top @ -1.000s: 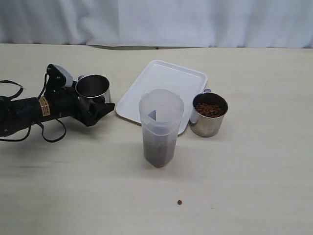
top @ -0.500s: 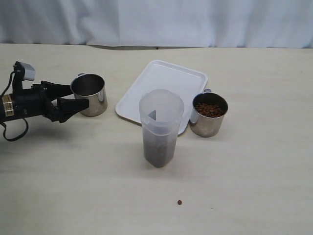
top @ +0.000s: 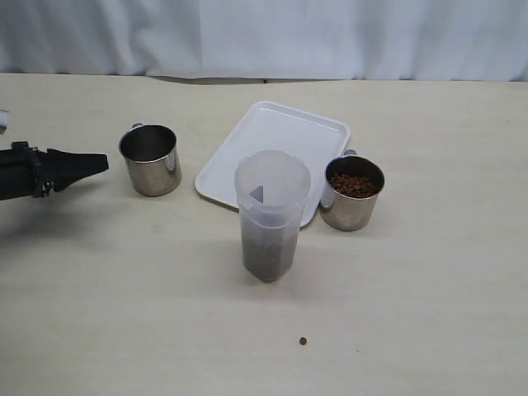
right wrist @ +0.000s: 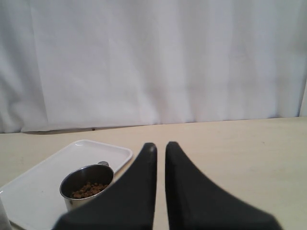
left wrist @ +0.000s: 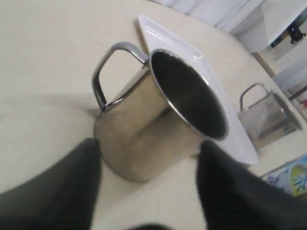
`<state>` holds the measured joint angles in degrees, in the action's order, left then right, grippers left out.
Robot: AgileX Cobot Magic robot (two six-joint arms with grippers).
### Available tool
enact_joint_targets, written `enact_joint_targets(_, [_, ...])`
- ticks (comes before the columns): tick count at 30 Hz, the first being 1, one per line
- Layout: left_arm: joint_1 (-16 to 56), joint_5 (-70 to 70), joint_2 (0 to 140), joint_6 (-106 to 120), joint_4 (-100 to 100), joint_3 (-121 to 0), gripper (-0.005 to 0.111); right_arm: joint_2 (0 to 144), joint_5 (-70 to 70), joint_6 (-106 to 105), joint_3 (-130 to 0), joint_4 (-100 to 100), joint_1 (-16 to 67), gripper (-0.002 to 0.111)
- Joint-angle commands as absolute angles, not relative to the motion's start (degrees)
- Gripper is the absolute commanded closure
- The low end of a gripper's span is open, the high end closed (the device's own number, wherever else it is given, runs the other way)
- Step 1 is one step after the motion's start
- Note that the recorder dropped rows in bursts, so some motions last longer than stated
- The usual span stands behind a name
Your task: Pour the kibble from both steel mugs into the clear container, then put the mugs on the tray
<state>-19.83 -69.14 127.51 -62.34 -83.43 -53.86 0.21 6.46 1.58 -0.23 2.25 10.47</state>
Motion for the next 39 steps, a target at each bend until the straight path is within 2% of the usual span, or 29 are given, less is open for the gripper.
enact_joint_targets(1, [-21.46,-69.96,123.29,-72.42,-84.5,-52.68,0.101,0.0,5.81,1.37,0.0,2.54,10.13,0.103])
enact_joint_targets(2, [-21.64,-69.96,122.5,-72.25,-83.81,-51.57,0.107,0.0,5.81,1.37,0.0,2.54,10.13,0.103])
enact_joint_targets(9, [-22.91,-69.96,112.62,-59.51,-65.14,-33.83,0.107,0.0,5.81,1.37,0.0,2.54,10.13,0.103])
enact_joint_targets(13, [-22.91,-69.96,103.36,-50.34,-56.13,-22.59,0.107,0.0,5.81,1.37,0.0,2.54,10.13,0.103])
enact_joint_targets(22, [-22.91,-69.96,78.52,-43.24,-45.89,-5.31,0.107,0.0,5.81,1.37,0.0,2.54,10.13,0.103])
enact_joint_targets(28, [-22.91,-61.95,61.64,-40.51,-46.05,0.0,0.107,0.0,5.81,1.37,0.0,2.54,10.13,0.103])
enact_joint_targets(39, [-22.91,-41.83,37.46,-49.37,-50.47,0.0,0.107,0.0,5.81,1.37,0.0,2.54,10.13,0.103])
